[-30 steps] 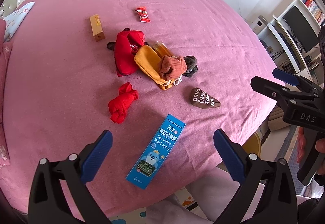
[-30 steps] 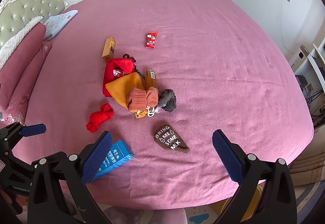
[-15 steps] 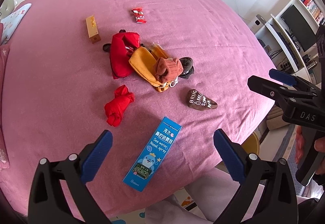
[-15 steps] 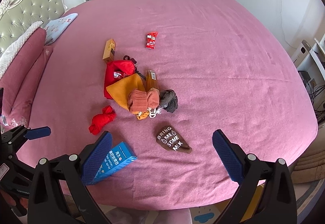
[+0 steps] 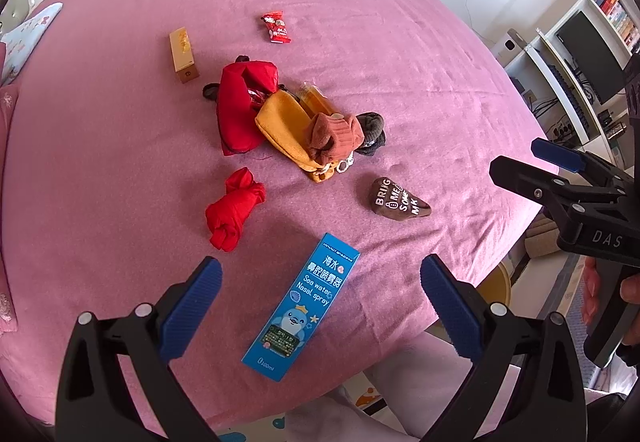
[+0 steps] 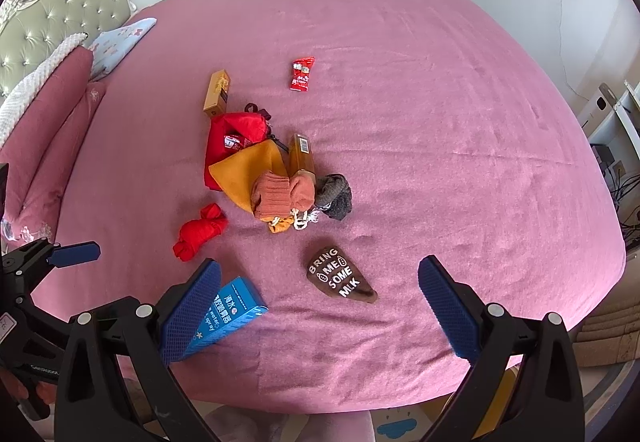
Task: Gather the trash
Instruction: 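Move both tools toward the blue nasal spray box on the bed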
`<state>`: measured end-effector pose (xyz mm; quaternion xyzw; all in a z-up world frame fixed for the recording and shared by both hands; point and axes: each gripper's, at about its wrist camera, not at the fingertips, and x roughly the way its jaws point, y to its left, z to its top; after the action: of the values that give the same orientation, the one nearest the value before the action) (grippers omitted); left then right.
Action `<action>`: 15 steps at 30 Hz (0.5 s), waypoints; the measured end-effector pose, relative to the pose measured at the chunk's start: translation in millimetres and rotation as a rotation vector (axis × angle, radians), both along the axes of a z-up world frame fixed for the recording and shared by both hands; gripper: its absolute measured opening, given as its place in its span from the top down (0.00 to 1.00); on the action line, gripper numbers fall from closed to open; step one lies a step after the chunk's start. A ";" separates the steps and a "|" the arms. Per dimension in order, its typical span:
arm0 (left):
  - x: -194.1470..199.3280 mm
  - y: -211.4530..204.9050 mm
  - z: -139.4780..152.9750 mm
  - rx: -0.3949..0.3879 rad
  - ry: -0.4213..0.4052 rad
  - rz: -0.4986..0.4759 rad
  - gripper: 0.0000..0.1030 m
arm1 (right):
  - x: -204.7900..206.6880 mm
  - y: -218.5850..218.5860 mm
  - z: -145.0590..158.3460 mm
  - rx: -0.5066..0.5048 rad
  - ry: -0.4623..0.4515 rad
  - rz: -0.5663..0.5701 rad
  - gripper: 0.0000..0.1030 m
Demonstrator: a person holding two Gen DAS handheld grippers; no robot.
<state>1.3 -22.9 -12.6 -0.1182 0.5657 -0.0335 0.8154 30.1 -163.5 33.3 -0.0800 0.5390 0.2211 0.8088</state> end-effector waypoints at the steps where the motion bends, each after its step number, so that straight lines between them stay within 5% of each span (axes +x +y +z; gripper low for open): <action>1: 0.5 0.0 -1.1 -0.001 0.000 0.000 0.04 | 0.7 0.1 0.1 0.000 0.001 0.000 0.08; 15: 3.2 -8.3 -15.3 -0.015 0.035 -0.016 0.04 | 2.0 -9.3 -10.8 0.004 0.036 -0.027 0.08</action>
<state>4.5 -31.2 -28.0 -0.1203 0.5807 -0.0419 0.8041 32.1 -172.8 22.5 -0.0669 0.5540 0.2126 0.8022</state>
